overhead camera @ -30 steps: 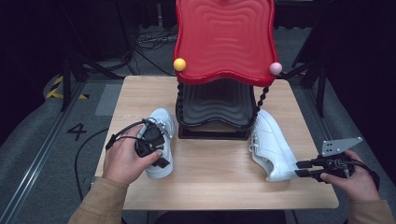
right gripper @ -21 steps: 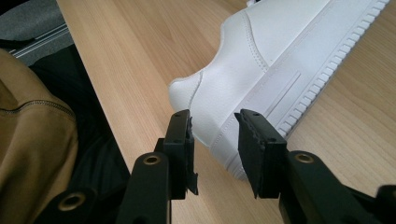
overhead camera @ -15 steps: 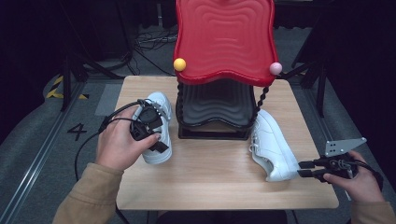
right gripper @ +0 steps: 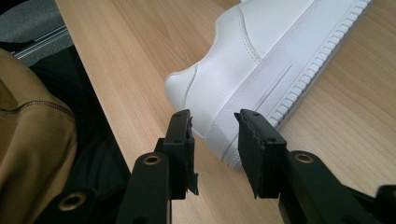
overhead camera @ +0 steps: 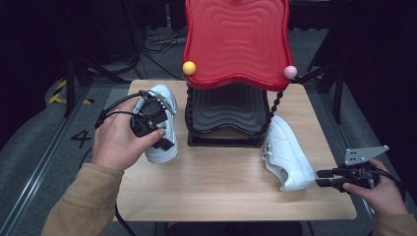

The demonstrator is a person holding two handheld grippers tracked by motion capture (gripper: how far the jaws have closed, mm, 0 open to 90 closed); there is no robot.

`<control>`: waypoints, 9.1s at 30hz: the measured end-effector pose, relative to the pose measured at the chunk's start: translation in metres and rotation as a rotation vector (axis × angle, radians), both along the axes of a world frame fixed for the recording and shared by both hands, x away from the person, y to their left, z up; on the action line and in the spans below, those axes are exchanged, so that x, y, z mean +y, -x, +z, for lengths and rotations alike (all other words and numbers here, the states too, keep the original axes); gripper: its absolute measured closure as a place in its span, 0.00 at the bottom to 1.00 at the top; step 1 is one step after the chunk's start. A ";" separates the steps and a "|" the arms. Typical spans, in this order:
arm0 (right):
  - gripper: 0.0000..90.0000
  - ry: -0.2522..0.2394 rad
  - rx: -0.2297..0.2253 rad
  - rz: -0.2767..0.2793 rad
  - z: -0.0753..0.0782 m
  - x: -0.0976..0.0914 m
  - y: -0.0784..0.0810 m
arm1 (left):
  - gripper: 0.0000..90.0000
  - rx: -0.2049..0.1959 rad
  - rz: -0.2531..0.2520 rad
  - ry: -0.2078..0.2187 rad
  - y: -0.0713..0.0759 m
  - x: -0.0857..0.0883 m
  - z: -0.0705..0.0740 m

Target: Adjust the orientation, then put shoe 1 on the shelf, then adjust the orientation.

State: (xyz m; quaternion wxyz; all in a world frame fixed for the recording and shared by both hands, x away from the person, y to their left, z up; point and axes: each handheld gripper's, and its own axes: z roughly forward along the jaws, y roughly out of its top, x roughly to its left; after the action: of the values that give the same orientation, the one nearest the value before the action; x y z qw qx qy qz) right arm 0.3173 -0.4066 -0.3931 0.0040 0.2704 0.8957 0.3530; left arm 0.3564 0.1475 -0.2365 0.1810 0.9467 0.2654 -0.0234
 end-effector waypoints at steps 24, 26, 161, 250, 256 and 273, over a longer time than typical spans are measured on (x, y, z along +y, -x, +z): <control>0.74 -0.013 0.011 -0.011 -0.004 -0.009 0.002 | 0.79 -0.177 0.018 -0.037 0.000 -0.007 0.091; 0.74 -0.013 0.013 -0.011 -0.004 -0.009 0.002 | 0.79 -0.188 0.016 -0.044 0.000 -0.008 0.094; 0.70 -0.044 0.046 0.003 -0.010 -0.011 0.028 | 0.62 -0.336 -0.235 -0.105 -0.044 -0.145 0.167; 0.98 0.055 -0.032 -0.181 -0.016 0.014 -0.013 | 0.56 -0.024 -0.208 0.071 0.029 -0.111 -0.134; 0.99 0.046 -0.028 -0.175 -0.018 0.013 -0.013 | 0.56 -0.022 -0.212 0.068 0.029 -0.111 -0.135; 1.00 0.038 -0.029 -0.220 -0.021 0.001 -0.014 | 0.56 -0.010 -0.206 0.063 0.028 -0.109 -0.139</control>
State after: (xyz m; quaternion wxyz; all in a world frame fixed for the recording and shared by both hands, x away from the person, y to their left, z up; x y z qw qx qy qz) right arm 0.3310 -0.4059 -0.4141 0.0607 0.3619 0.8669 0.3374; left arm 0.3284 0.0389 -0.3751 0.2088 0.9629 0.1649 -0.0454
